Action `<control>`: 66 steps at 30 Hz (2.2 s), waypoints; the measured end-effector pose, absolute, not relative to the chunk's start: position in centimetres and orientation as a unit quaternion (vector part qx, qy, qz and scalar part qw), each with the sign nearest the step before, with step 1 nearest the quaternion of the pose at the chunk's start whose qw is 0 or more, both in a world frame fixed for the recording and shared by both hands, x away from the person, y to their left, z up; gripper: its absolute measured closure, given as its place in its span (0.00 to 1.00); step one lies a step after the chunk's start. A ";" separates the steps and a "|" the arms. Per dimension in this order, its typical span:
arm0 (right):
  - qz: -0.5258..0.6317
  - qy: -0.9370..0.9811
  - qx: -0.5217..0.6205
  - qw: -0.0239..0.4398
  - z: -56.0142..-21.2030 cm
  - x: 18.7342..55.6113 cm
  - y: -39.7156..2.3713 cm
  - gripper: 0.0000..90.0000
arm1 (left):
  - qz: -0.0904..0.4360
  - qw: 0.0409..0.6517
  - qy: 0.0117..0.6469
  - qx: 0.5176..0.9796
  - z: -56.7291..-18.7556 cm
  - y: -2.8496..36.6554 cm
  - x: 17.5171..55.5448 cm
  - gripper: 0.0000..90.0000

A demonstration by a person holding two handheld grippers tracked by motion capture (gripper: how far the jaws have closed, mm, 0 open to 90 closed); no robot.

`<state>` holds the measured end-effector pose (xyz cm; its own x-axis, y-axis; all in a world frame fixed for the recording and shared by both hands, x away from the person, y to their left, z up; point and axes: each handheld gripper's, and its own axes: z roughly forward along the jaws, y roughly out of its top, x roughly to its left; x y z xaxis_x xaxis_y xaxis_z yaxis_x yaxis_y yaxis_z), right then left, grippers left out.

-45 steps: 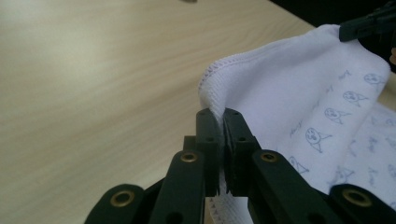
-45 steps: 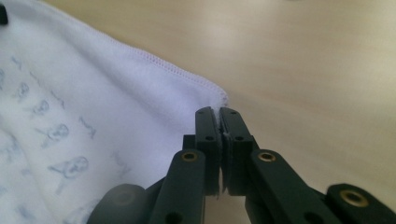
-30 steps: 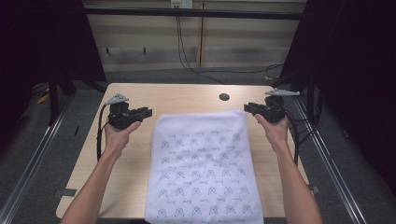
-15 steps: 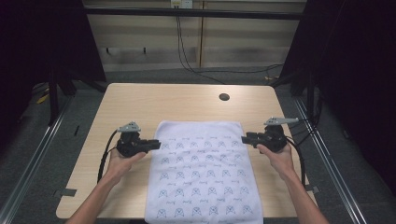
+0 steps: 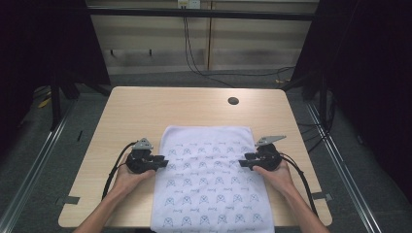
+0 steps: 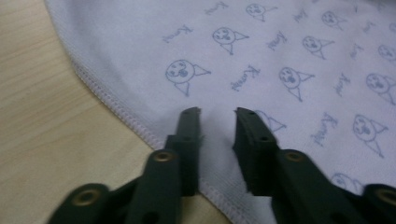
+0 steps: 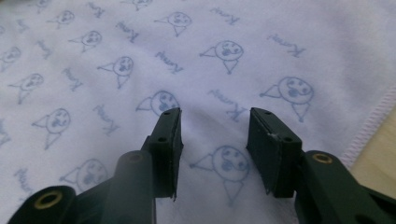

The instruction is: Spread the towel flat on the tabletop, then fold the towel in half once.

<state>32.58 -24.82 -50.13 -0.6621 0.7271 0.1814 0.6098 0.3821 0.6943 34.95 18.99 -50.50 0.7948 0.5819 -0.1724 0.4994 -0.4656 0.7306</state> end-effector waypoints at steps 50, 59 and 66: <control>0.382 0.791 0.463 0.124 -49.0 32.2 -30.5 0.67 | 0.059 0.444 0.338 0.828 -48.0 19.3 35.0 0.72; 0.368 0.803 0.450 0.130 -50.4 32.5 -29.3 0.68 | 0.041 0.440 0.353 0.825 -49.0 18.7 35.3 0.61; 0.372 0.813 0.432 0.117 -50.4 31.8 -28.6 0.94 | 0.051 0.428 0.360 0.827 -49.7 19.0 35.6 0.56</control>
<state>31.84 -28.62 -50.44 -0.5993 0.7897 0.1311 0.6158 0.3503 0.7057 35.63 18.95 -49.72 0.7360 0.6388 -0.2242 0.5517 -0.3741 0.7454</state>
